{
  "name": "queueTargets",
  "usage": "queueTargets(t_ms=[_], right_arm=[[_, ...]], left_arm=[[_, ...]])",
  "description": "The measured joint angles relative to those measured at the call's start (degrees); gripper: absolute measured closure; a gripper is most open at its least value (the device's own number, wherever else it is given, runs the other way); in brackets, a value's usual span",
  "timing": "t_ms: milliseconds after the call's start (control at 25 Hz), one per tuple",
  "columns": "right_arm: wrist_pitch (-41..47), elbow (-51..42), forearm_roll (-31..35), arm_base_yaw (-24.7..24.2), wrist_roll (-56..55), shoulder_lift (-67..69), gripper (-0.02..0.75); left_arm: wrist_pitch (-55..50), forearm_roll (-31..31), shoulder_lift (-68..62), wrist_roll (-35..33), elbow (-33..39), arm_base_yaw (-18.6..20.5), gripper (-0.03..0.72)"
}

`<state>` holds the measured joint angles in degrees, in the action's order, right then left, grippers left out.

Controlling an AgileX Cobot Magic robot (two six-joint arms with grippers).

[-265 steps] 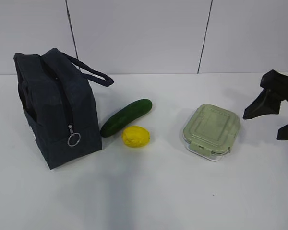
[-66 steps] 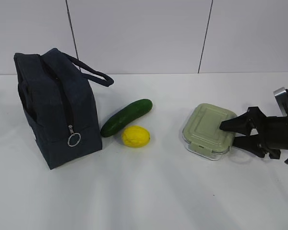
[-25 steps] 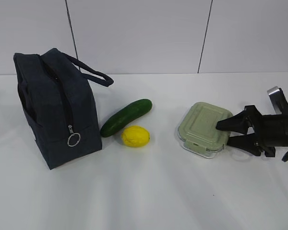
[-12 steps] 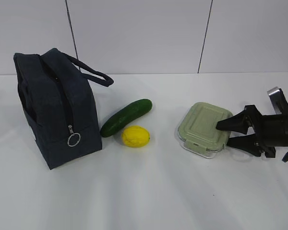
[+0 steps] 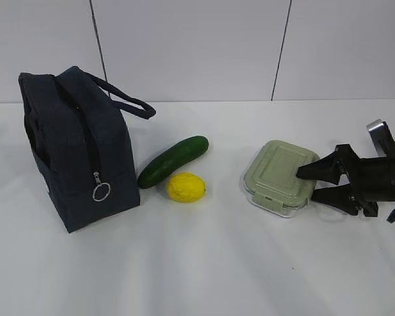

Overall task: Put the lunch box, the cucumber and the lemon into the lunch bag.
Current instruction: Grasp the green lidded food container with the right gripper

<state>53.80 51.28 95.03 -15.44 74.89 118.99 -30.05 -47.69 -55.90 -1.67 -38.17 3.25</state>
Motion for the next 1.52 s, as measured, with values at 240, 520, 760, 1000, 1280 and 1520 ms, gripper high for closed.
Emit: queueTargets(t_ms=[240,520,760,1000,1280,1520], right_arm=[[0.00,0.00,0.00,0.10,-0.19,0.00,0.213],[1.20,1.11,-0.54,0.10,-0.55,0.00,0.213],[1.20,1.25,-1.50,0.10,-1.27,0.00,0.212],[0.46,1.46,-2.10,0.10,-1.36,0.00,0.213],[-1.86,3.10,-3.02,1.66,-2.18,0.00,0.212],[-3.09,3.48,-3.51,2.14,-2.70,0.00,0.212]], left_arm=[[0.00,0.22,0.00,0.00,0.00,0.00,0.158],[0.00,0.24,0.00,0.00,0.00,0.00,0.158],[0.00,0.46,0.00,0.00,0.00,0.00,0.158],[0.00,0.66,0.00,0.00,0.00,0.00,0.158],[0.00,0.66,0.00,0.00,0.00,0.00,0.158],[0.00,0.66,0.00,0.00,0.00,0.00,0.158]])
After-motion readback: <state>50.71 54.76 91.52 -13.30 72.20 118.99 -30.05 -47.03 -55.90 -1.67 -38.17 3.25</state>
